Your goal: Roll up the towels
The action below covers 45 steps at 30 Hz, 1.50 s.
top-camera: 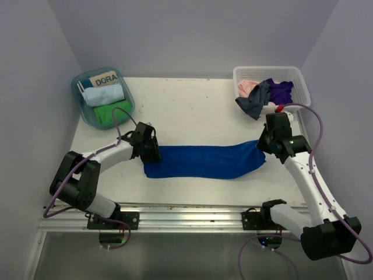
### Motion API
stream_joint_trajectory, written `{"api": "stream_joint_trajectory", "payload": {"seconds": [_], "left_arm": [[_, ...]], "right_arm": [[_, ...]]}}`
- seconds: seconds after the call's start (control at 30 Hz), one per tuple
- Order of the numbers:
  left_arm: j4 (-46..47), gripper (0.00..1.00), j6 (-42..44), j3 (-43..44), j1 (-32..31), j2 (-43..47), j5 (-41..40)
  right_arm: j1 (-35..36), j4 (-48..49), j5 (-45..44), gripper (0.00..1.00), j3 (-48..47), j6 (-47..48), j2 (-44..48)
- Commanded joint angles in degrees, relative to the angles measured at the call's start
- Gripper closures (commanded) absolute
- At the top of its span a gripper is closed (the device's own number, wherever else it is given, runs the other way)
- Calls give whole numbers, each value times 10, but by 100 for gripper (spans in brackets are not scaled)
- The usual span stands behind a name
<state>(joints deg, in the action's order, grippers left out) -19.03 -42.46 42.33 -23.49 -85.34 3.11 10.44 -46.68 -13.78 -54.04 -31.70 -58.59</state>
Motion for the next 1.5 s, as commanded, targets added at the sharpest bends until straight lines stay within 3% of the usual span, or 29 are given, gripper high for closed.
{"api": "stream_joint_trajectory", "payload": {"seconds": [0.0, 0.17, 0.3, 0.63, 0.83, 1.03, 1.47], "left_arm": [[-80, 56, 46, 56, -2, 3, 7], [-140, 55, 116, 107, 88, 61, 37], [-170, 57, 126, 101, 137, 62, -13], [-91, 59, 113, 9, 151, 5, 67], [-71, 59, 107, -13, 151, -3, 82], [-65, 60, 100, -18, 151, -1, 82], [-66, 60, 95, -20, 151, 0, 73]], "right_arm": [[26, -45, -19, 100, -78, 30, -20], [131, -32, -25, 100, -118, -3, -58], [187, -4, -20, 100, -137, -22, -104], [338, 33, -9, 100, -222, -29, -211], [415, 47, 16, 100, -301, -31, -324], [462, 65, 31, 100, -371, -25, -418], [482, 87, 64, 100, -460, -27, -546]]}}
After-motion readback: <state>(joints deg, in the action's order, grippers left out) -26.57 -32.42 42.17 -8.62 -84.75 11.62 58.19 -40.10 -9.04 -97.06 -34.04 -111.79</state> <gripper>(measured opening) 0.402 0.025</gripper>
